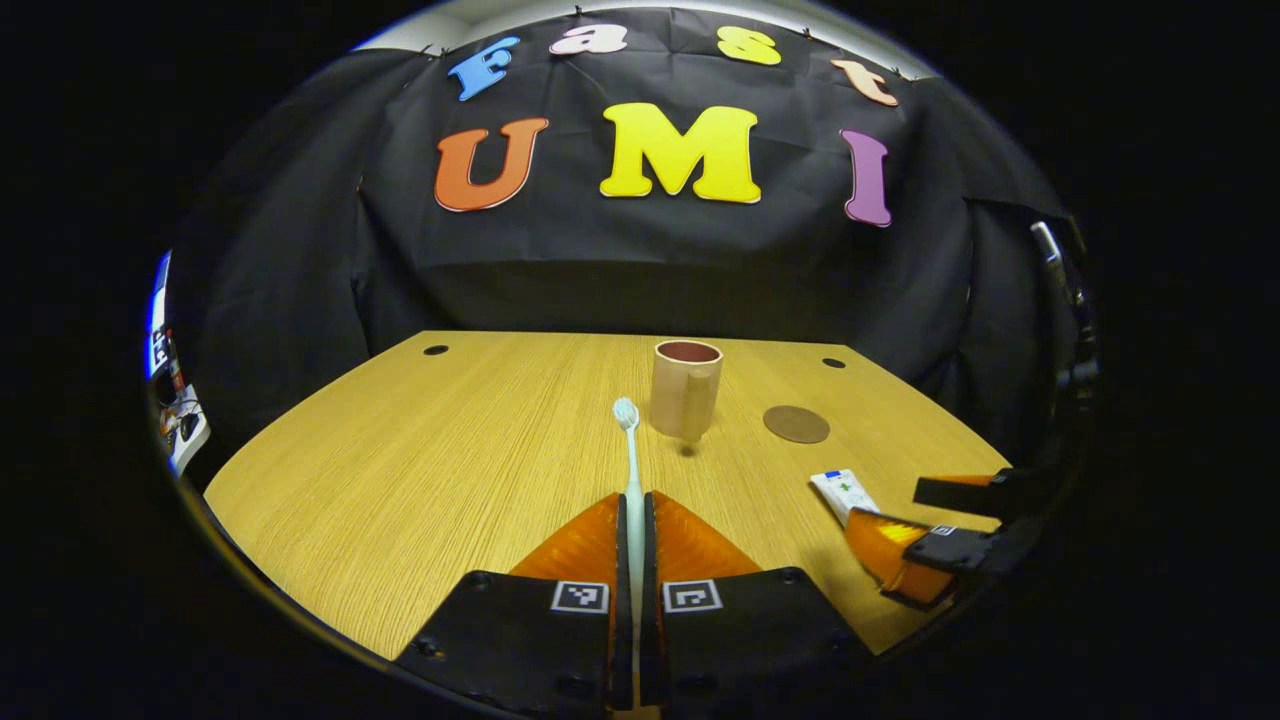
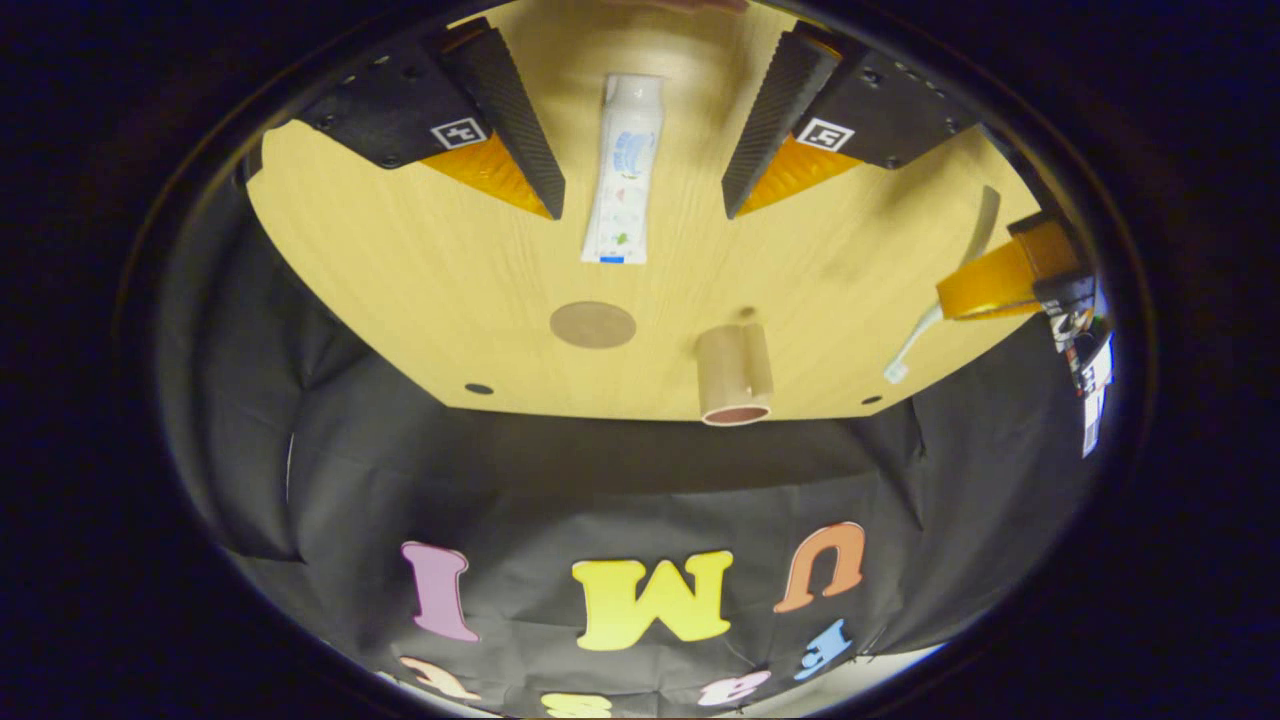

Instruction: Put the toothbrush and toothpaste on the desktop into the cup, then pick up the cup and place it on the coaster on the desktop.

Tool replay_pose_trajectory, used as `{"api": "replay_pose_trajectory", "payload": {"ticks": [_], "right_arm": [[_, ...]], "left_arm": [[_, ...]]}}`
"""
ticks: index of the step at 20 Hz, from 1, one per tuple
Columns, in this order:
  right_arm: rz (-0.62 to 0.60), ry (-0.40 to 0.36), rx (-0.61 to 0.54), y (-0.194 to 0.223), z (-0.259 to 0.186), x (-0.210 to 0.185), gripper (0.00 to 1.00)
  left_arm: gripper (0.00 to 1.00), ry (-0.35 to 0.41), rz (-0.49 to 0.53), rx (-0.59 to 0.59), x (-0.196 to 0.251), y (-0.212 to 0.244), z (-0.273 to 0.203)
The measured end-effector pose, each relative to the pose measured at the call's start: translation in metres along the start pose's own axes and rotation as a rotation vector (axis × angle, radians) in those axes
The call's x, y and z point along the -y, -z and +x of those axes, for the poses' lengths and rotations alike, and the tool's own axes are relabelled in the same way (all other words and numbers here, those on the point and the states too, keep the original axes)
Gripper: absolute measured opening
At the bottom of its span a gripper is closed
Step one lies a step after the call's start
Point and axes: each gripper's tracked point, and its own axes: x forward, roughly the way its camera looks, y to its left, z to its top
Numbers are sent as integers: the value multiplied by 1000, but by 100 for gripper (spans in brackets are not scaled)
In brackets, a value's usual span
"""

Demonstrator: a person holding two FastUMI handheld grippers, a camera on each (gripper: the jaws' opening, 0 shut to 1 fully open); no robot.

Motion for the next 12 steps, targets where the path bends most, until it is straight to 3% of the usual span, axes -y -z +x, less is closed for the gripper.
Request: {"api": "replay_pose_trajectory", "payload": {"ticks": [5,8,12], "right_arm": [[-23,-5,-95,27,12,-5,96],[-5,-20,-95,25,16,-5,92],[-1,-31,-91,25,18,-6,76]], "left_arm": [[6,29,14,68,10,-24,-16],[6,29,10,78,12,-26,-17],[6,20,-2,64,7,-20,-11]]}}
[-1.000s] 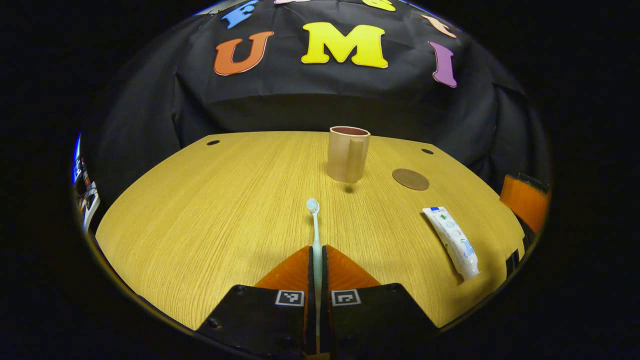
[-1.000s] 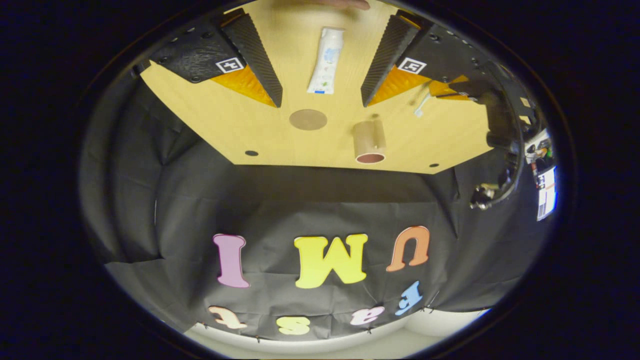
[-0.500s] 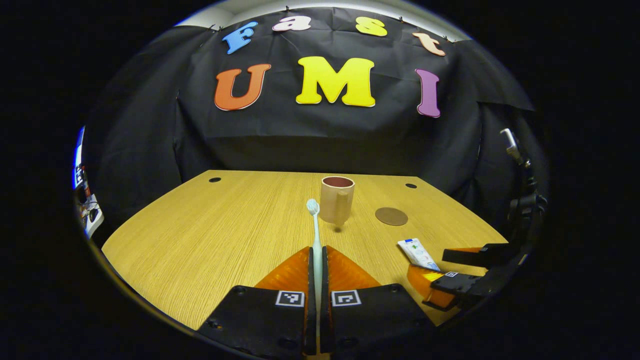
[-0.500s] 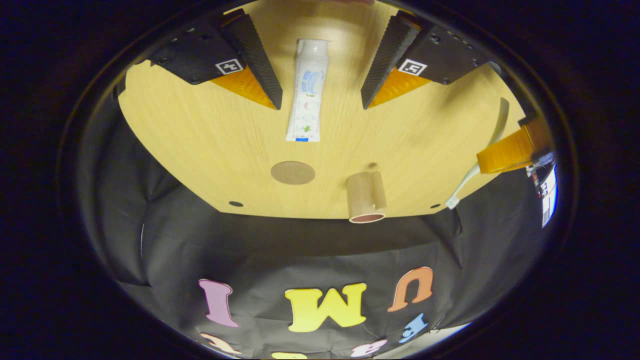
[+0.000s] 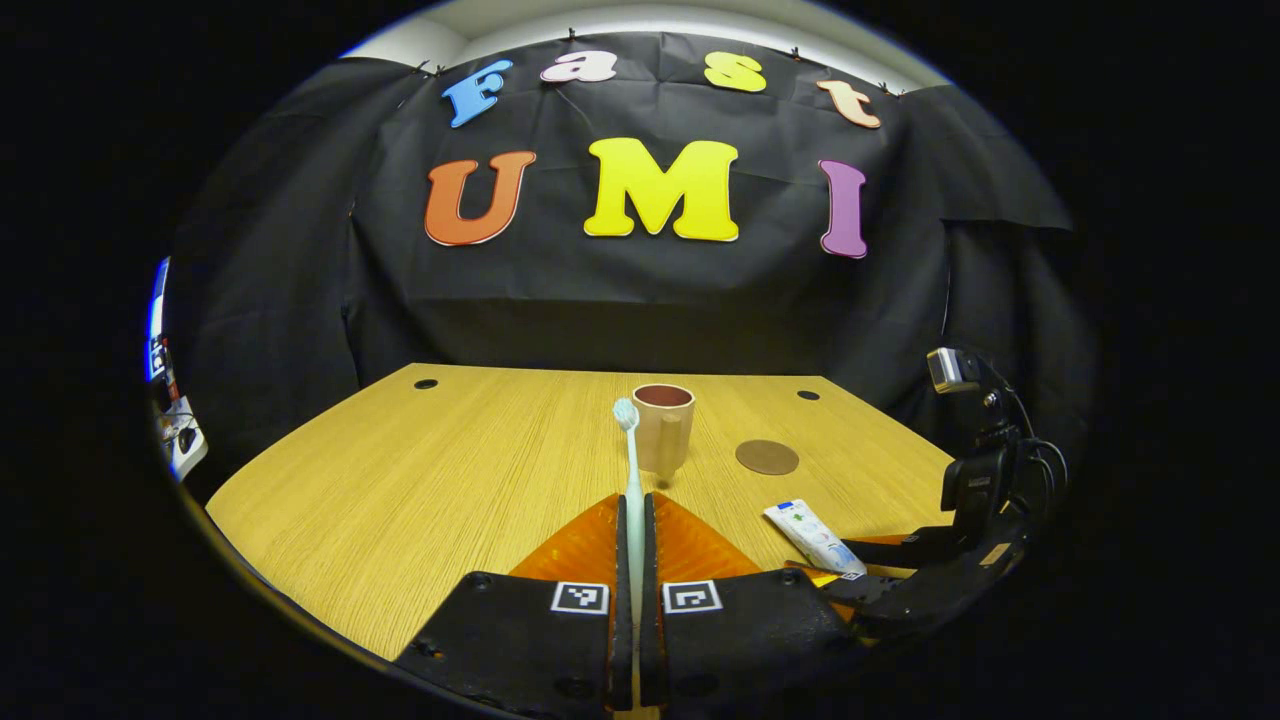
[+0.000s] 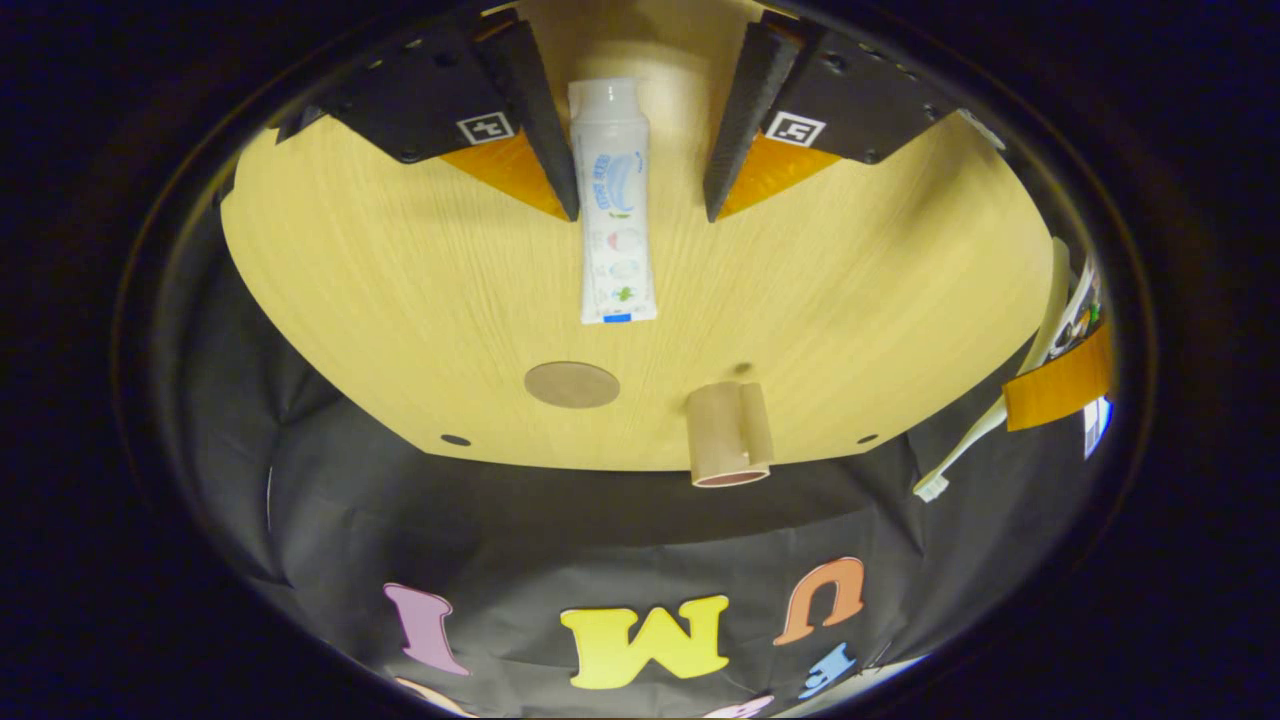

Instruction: Put the toothbrush and toothpaste on the desktop into the cup, then pick up the cup and place it on the coaster on the desktop.

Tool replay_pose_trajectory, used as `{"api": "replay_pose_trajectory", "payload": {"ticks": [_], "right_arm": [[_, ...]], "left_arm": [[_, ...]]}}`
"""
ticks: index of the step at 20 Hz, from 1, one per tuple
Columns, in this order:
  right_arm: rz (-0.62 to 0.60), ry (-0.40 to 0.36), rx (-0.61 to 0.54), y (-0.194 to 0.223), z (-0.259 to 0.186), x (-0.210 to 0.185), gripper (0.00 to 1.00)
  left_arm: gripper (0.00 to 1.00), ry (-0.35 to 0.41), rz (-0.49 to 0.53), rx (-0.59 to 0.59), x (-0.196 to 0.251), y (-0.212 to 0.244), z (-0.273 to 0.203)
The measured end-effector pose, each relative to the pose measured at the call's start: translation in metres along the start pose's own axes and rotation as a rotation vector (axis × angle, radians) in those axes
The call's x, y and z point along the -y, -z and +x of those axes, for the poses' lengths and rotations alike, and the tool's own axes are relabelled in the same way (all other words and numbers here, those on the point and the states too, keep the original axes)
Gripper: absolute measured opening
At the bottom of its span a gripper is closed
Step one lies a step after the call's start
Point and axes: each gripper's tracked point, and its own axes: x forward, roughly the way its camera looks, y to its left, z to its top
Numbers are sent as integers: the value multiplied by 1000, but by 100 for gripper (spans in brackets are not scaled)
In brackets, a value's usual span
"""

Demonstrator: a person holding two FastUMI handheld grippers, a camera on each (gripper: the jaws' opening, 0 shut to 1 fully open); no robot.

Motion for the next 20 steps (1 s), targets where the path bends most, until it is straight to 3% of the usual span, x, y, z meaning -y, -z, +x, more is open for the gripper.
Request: {"api": "replay_pose_trajectory", "payload": {"ticks": [4,5,6,11,20], "right_arm": [[-3,0,5,-3,5,4,61],[1,-6,-1,-2,7,3,39],[-8,-10,-3,-3,6,3,40],[36,-27,41,-10,2,11,26],[112,-21,205,-53,-47,46,26]], "left_arm": [[6,7,-7,-21,5,0,2],[6,14,-7,-24,7,2,2],[6,19,-5,-24,9,1,2],[6,25,21,19,18,-11,-3],[6,25,10,51,17,-36,3]]}}
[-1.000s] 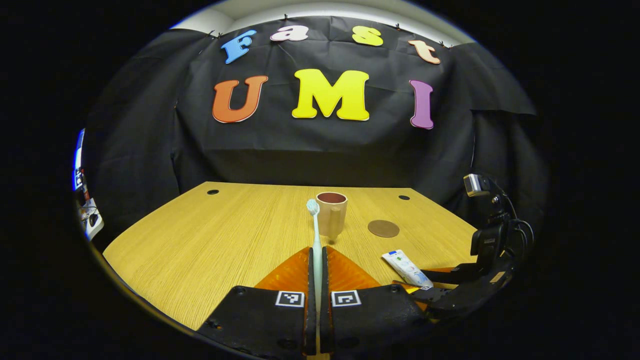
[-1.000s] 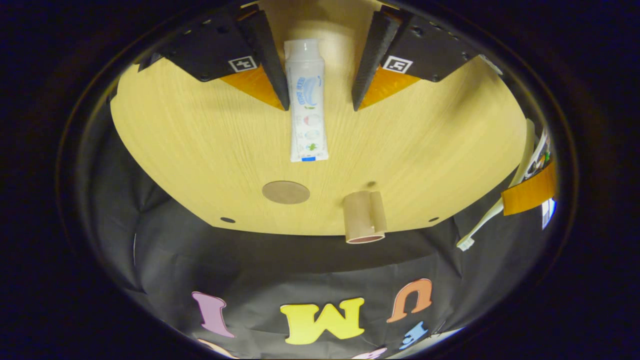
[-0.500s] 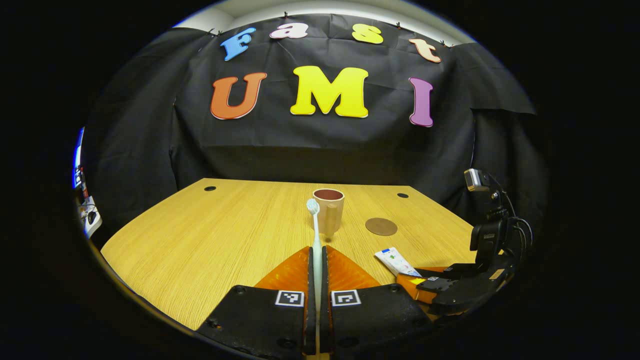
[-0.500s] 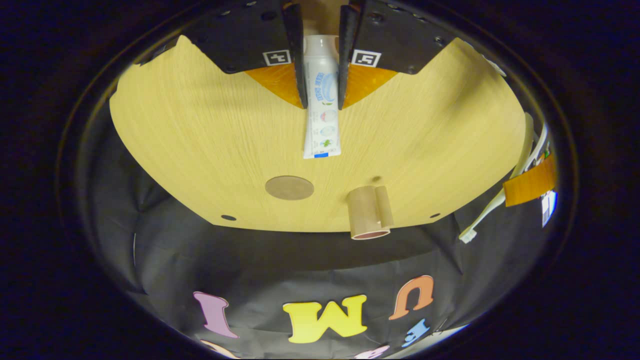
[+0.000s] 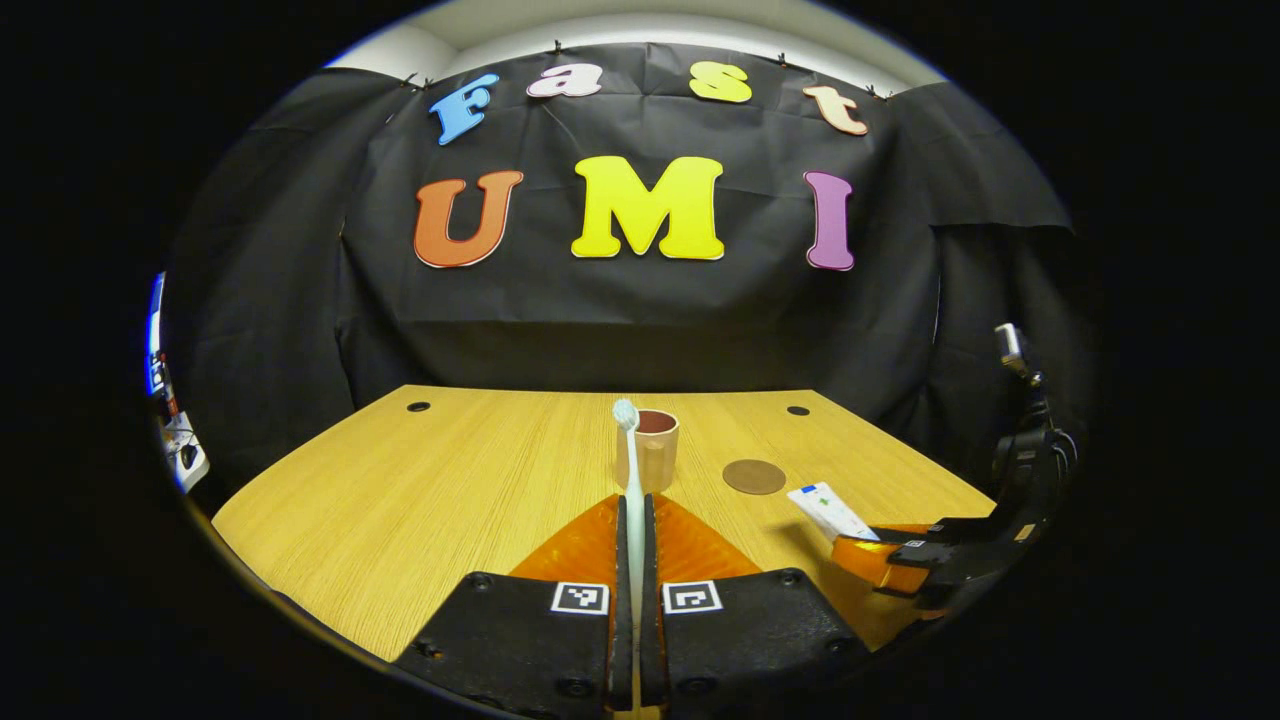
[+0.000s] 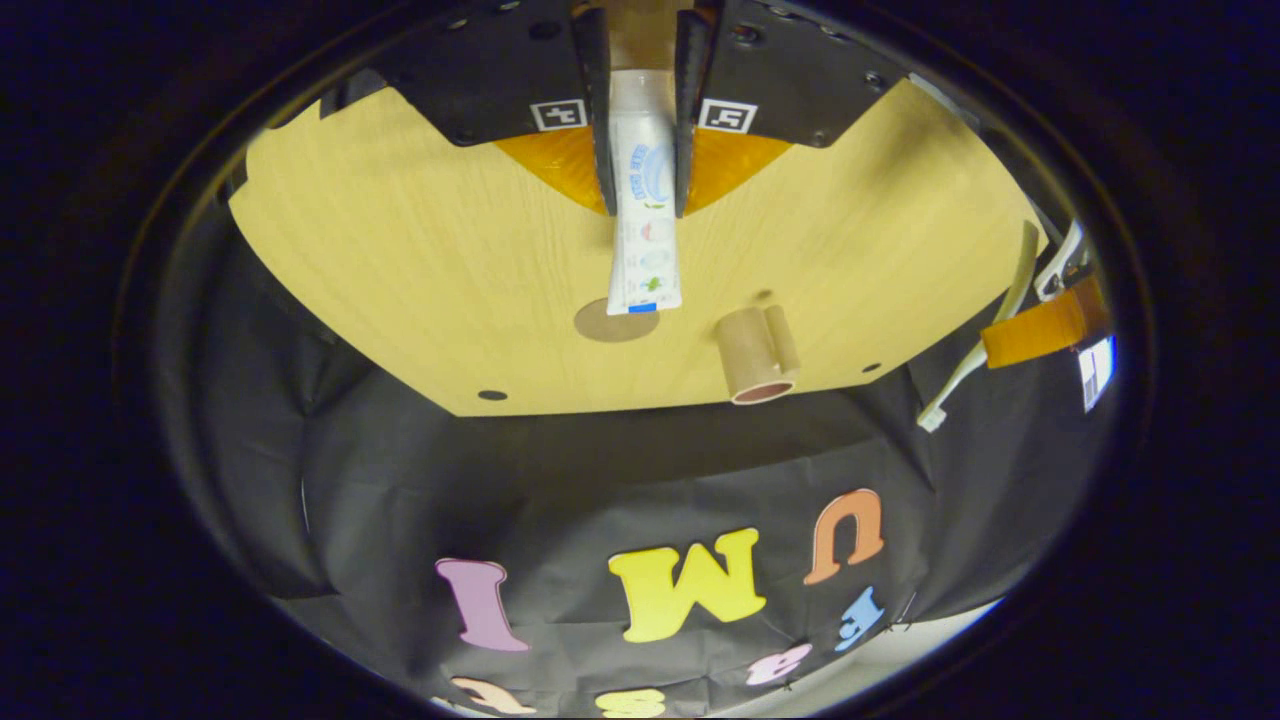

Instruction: Put the toothbrush and toothpaste on the desktop into the cup, then pick up the cup and place it on the coaster on the desktop.

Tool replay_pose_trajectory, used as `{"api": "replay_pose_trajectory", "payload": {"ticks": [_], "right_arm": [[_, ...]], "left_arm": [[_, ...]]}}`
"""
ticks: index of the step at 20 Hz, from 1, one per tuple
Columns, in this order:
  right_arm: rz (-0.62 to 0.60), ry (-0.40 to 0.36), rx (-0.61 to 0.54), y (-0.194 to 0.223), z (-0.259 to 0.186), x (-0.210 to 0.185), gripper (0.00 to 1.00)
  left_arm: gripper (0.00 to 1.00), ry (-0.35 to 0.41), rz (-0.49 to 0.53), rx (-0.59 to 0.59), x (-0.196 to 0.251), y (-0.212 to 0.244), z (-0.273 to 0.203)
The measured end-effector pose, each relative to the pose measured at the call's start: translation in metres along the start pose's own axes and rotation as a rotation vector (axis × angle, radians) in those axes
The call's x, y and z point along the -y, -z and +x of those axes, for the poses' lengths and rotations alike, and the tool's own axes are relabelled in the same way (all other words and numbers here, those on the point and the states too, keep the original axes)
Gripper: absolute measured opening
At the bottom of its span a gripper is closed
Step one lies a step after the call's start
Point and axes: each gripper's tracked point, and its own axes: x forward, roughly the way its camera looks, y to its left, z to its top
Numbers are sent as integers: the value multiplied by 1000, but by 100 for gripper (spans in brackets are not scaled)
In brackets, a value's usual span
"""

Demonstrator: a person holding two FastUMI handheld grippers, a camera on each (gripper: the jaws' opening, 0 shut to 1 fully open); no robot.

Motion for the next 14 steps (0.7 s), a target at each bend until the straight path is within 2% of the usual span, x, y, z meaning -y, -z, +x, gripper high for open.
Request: {"api": "replay_pose_trajectory", "payload": {"ticks": [1,4,6,7,10,14], "right_arm": [[7,-5,24,-10,-6,1,29],[-9,3,105,-40,-26,9,23],[-14,14,165,-60,-39,14,28],[-13,13,187,-67,-44,15,25],[22,0,231,-77,-56,16,26],[9,2,234,-71,-54,23,26]], "left_arm": [[6,-1,-14,8,0,-5,7],[6,10,-47,5,-1,-13,33],[6,15,-42,13,-3,-25,52],[6,21,-38,21,-3,-32,63],[6,58,-21,72,2,-58,95],[6,83,14,134,8,-87,144]]}}
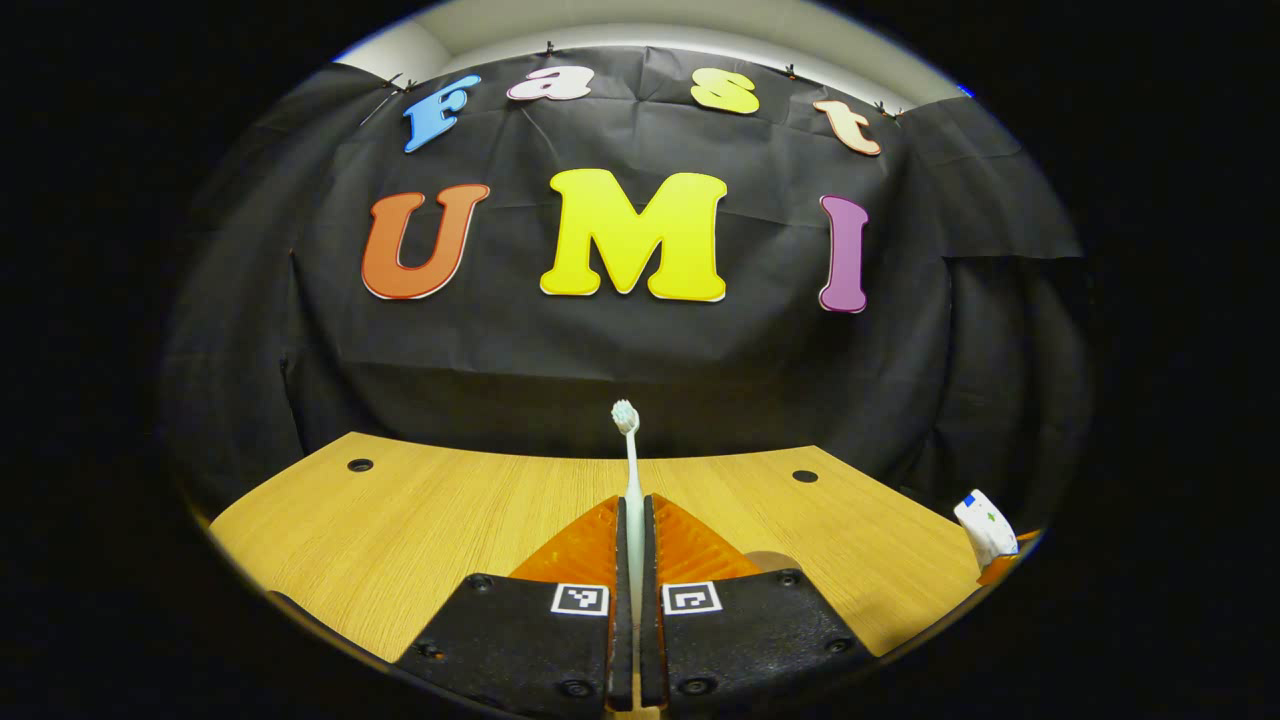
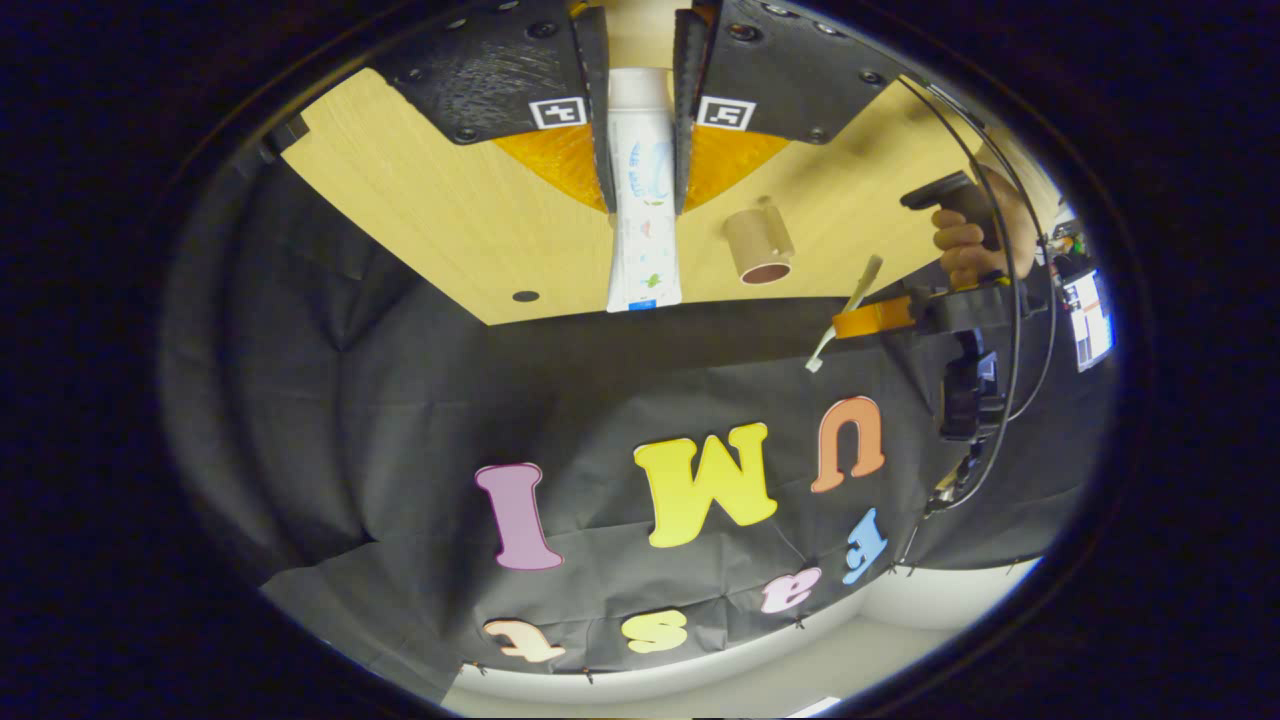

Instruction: Put the toothbrush and toothpaste on the desktop into the cup, then pick up the cup and place it on the coaster on the desktop.

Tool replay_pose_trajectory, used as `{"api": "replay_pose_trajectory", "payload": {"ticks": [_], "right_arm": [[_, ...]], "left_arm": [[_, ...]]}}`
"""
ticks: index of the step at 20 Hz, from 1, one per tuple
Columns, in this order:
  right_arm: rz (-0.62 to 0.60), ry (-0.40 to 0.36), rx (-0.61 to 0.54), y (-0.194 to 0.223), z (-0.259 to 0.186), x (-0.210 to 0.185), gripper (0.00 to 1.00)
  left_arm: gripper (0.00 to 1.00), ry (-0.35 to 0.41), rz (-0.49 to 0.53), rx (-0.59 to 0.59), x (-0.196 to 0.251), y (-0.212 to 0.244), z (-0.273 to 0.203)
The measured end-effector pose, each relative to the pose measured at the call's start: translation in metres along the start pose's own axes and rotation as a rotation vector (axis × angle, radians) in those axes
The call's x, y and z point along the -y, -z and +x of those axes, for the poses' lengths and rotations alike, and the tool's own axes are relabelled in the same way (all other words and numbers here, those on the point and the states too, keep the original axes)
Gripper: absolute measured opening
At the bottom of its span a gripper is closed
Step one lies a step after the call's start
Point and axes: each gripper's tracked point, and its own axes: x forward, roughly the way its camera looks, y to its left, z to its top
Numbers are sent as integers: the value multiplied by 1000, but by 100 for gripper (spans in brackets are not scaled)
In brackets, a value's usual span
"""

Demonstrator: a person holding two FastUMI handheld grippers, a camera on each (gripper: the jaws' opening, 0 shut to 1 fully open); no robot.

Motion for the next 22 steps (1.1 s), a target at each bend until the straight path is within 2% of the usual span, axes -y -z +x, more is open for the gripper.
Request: {"api": "replay_pose_trajectory", "payload": {"ticks": [3,9,14,22], "right_arm": [[17,-32,-7,9,5,-2,26],[4,-31,-37,24,14,4,26],[-35,-34,-63,35,23,4,24],[-48,-36,-78,47,17,4,26]], "left_arm": [[6,11,-5,31,-1,-8,37],[6,-50,20,31,-10,1,81],[6,-53,20,47,-3,0,89],[9,-60,23,38,-1,1,89]]}}
